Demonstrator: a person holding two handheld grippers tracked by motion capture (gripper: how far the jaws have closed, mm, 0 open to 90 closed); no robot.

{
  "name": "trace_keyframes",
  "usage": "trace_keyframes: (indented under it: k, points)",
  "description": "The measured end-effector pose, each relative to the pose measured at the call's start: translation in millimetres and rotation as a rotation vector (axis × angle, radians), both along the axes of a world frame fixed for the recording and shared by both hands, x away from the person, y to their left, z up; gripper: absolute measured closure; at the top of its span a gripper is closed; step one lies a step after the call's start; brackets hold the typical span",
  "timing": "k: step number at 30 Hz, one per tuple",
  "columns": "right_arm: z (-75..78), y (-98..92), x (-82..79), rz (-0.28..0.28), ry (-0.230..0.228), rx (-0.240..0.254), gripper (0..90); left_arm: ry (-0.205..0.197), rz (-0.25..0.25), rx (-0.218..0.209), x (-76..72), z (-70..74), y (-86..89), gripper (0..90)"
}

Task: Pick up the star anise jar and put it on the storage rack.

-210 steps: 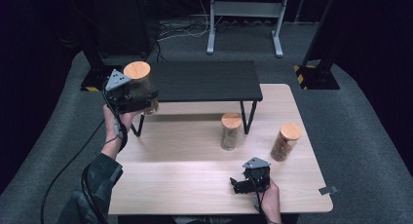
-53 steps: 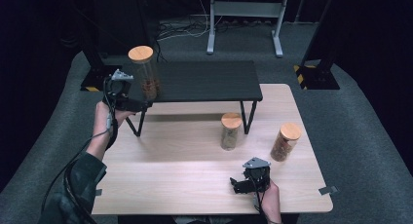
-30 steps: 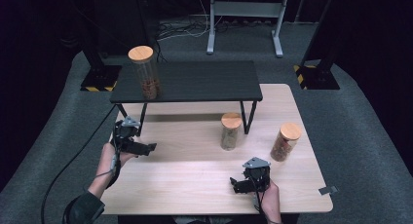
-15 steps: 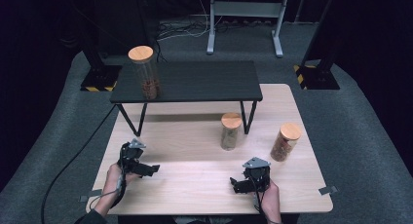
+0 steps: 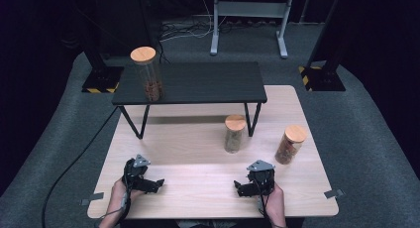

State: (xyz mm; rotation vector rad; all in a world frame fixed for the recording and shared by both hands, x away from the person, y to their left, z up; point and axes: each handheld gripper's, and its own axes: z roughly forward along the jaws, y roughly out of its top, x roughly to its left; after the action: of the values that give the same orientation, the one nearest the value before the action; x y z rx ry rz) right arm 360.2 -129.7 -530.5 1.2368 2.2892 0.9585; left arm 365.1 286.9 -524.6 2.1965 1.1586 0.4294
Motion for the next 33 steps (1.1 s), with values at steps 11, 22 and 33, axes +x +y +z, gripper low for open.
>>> trace_keyframes:
  k: [11, 22, 33]
  points:
    - [-0.1, 0.1, 0.0, -0.001, 0.0, 0.0, 0.0, -0.069, 0.027, -0.046, -12.6, -6.6, 2.9, 0.0]
    - [-0.1, 0.0, 0.0, 0.0, -0.001, 0.0, 0.0, -0.068, 0.039, -0.046, -17.1, -6.6, 4.3, 0.0]
    - [-0.1, 0.1, 0.0, -0.001, -0.001, 0.0, 0.0, -0.068, 0.039, -0.045, -17.2, -6.6, 4.6, 0.0]
